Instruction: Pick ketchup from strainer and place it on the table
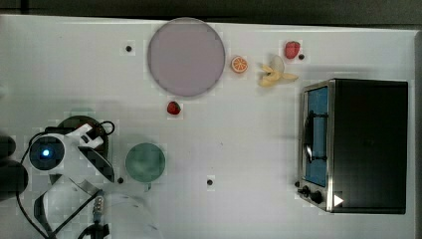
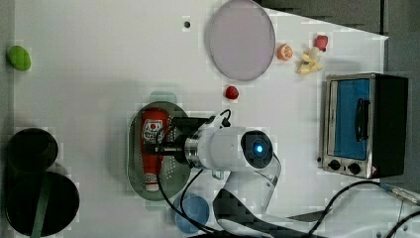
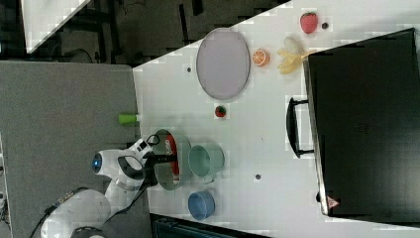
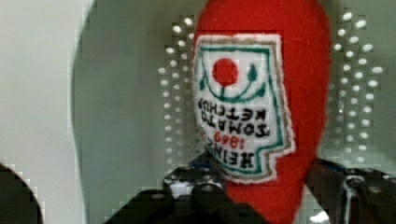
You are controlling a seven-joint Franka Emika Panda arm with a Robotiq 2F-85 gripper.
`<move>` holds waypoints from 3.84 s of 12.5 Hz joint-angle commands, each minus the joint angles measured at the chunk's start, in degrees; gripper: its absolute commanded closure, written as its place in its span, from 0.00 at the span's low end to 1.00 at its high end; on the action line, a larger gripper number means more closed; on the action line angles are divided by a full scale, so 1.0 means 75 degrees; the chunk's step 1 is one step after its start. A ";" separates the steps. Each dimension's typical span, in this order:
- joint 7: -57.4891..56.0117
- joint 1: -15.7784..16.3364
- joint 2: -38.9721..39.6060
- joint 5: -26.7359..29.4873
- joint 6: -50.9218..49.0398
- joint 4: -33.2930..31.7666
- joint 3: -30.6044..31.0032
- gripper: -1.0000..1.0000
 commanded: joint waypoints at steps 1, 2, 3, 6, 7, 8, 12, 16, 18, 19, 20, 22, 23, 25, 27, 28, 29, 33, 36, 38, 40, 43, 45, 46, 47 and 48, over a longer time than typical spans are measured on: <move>0.0360 0.0039 -0.0822 0.0078 -0.0793 0.0105 0.0252 0.44; 0.0360 -0.0020 -0.1179 0.0215 -0.1112 0.0109 0.0350 0.44; 0.0360 -0.0100 -0.1580 0.0484 -0.1392 0.0115 0.0446 0.44; 0.0299 -0.0333 -0.2774 0.1473 -0.1895 0.0225 0.0575 0.44; 0.0154 -0.0438 -0.3123 0.1664 -0.2133 0.0300 0.0565 0.44; -0.0041 -0.0585 -0.3425 0.1762 -0.2503 0.0394 0.0544 0.44; -0.1553 -0.1242 -0.4164 0.2008 -0.4425 0.1047 0.0043 0.44; -0.3145 -0.1699 -0.4356 0.2009 -0.5204 0.1496 -0.0936 0.44; -0.3617 -0.1895 -0.4401 0.2008 -0.5202 0.1513 -0.1563 0.44; -0.3826 -0.1970 -0.4405 0.2009 -0.5194 0.1514 -0.1882 0.44; -0.4072 -0.2023 -0.4403 0.2009 -0.5192 0.1508 -0.2201 0.44; -0.4584 -0.2093 -0.4391 0.2009 -0.5193 0.1452 -0.2780 0.44; -0.4806 -0.2100 -0.4383 0.2009 -0.5192 0.1372 -0.3045 0.44; -0.4997 -0.2109 -0.4362 0.2009 -0.5143 0.1069 -0.3486 0.44; -0.4995 -0.2111 -0.4334 0.2009 -0.4912 0.0680 -0.3770 0.44; -0.4995 -0.2113 -0.4319 0.2009 -0.4759 0.0447 -0.3849 0.44; -0.4995 -0.2111 -0.4314 0.2009 -0.4541 0.0167 -0.3895 0.44; -0.4955 -0.2097 -0.4171 0.2009 -0.2880 -0.1195 -0.3892 0.44; -0.4955 -0.2080 -0.3686 0.2009 -0.1611 -0.1752 -0.3871 0.44; -0.4952 -0.2079 -0.3262 0.2010 -0.1205 -0.1762 -0.3852 0.40; -0.4953 -0.2081 -0.3057 0.2009 -0.0896 -0.1760 -0.3820 0.19; -0.4855 -0.2080 -0.3339 0.2010 -0.1049 -0.1547 -0.3792 0.00; -0.4405 -0.2078 -0.3772 0.2010 -0.1655 -0.1071 -0.3735 0.00; -0.3945 -0.2076 -0.3981 0.2009 -0.2236 -0.0717 -0.3694 0.00; -0.3396 -0.2072 -0.4161 0.2010 -0.2972 -0.0297 -0.3663 0.00; -0.2844 -0.2072 -0.4305 0.2009 -0.3781 0.0176 -0.3642 0.00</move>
